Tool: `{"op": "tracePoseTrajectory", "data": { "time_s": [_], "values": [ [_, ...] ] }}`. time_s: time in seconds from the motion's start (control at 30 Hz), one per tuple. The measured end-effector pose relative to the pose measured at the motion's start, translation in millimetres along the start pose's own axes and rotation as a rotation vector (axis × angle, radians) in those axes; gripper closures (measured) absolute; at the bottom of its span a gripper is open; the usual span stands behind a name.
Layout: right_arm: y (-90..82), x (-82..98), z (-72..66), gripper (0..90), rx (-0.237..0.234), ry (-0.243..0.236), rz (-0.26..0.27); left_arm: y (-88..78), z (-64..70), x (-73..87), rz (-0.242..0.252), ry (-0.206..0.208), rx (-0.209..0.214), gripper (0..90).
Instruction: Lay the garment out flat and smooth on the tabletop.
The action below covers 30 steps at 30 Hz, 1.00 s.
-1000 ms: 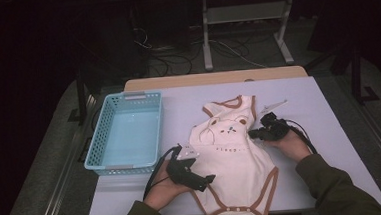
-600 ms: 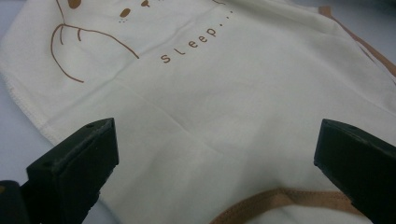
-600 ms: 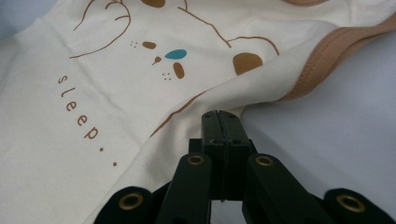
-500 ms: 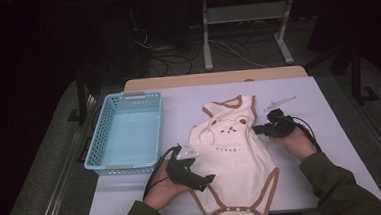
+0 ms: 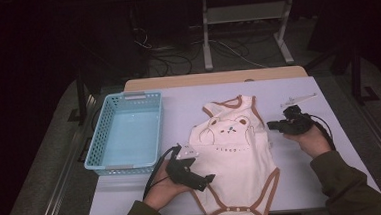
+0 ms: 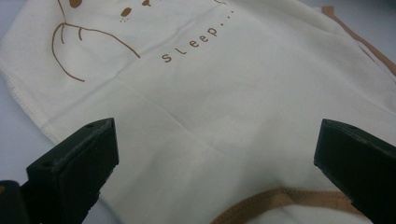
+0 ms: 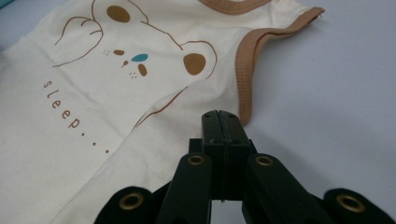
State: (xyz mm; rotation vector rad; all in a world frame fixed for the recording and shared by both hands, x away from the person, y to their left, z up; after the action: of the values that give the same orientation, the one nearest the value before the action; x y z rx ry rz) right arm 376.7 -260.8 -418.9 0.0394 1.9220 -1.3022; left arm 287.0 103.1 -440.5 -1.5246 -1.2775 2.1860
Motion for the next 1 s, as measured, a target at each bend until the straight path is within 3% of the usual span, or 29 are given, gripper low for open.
{"op": "tracePoseTrajectory", "data": {
  "time_s": [0.13, 0.2, 0.3, 0.47, 0.67, 0.73, 0.9, 1.0],
  "values": [
    [-1.3, 4.6, 2.8, 88.7, 0.004, 0.013, 0.000, 0.1, 0.1, 0.2, 0.000, 0.001, 0.000, 0.0],
    [3.9, 5.9, 8.7, 77.4, 0.008, 0.041, 0.001, 1.3, 0.8, 0.2, 0.006, -0.006, 0.002, 0.0],
    [16.6, 5.7, 21.3, 73.6, -0.014, 0.088, 0.009, 2.1, 1.6, -0.3, 0.005, -0.005, 0.004, 0.0],
    [28.3, 1.0, 28.7, 71.8, -0.027, 0.104, 0.038, 2.6, 1.0, -0.2, 0.003, -0.006, 0.004, 0.0],
    [45.0, -6.5, 23.5, 71.1, -0.019, 0.067, -0.001, 2.1, 2.1, -0.1, 0.003, -0.001, 0.005, 0.0],
    [50.9, -6.3, 21.7, 74.9, -0.002, 0.048, -0.029, 2.2, 2.0, -0.2, 0.002, -0.002, 0.005, 0.0],
    [51.2, -7.4, 20.1, 85.8, 0.000, 0.039, -0.029, 2.2, 2.0, -0.1, 0.003, -0.002, 0.005, 0.0],
    [49.4, -9.2, 18.1, 86.7, 0.031, 0.018, -0.033, 1.8, 2.4, -0.1, 0.006, 0.000, 0.004, 0.0]
  ]
}}
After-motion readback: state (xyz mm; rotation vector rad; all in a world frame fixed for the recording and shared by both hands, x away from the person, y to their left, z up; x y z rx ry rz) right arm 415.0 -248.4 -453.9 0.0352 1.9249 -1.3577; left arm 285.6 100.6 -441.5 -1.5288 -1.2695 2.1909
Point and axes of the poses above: each handheld gripper's, and its own axes: y roughly forward along the jaws, x roughly out of its underside, z roughly to its right, the point moved 1 cm from there along y, roughly forward along the jaws, and after that the axes turned 5 degrees about -z, right-handed, at the moved point
